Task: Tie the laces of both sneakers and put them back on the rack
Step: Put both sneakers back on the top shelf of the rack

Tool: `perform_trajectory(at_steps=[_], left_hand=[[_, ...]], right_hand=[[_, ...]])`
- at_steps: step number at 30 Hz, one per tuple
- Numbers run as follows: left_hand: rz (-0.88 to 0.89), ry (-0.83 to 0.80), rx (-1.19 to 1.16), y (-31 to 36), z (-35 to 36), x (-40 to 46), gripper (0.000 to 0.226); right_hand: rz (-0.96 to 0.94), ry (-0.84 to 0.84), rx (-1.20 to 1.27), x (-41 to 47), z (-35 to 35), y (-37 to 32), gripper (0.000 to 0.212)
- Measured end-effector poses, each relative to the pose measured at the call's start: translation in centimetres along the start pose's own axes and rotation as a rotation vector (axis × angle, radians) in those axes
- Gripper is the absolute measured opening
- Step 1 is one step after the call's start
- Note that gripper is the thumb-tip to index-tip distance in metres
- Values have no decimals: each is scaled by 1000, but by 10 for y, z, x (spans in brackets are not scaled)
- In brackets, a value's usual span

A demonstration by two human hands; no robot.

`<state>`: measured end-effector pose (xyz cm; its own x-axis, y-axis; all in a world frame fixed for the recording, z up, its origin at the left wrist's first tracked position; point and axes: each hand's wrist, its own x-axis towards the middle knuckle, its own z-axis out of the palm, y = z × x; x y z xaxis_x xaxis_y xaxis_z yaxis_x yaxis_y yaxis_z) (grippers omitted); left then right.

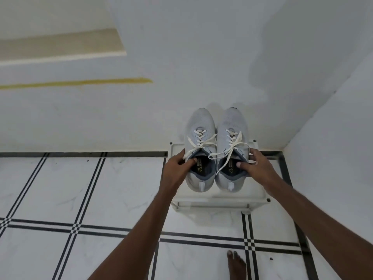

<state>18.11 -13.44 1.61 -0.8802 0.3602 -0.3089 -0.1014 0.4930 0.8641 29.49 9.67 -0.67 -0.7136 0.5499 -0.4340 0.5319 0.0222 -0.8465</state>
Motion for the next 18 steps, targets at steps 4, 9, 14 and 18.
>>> perform_trajectory(at_steps=[4, 9, 14, 18], left_hand=[[-77, 0, -55, -40, 41, 68, 29], [-162, -27, -46, -118, 80, 126, 30], [-219, -48, -23, -170, 104, 144, 29], [-254, -68, -37, -193, 114, 145, 43]], right_hand=[[47, -38, -9, 87, 12, 44, 55], [119, -62, -44, 160, 43, 106, 58], [203, -88, -73, 186, 62, 157, 63], [220, -67, -94, 191, 64, 175, 67]])
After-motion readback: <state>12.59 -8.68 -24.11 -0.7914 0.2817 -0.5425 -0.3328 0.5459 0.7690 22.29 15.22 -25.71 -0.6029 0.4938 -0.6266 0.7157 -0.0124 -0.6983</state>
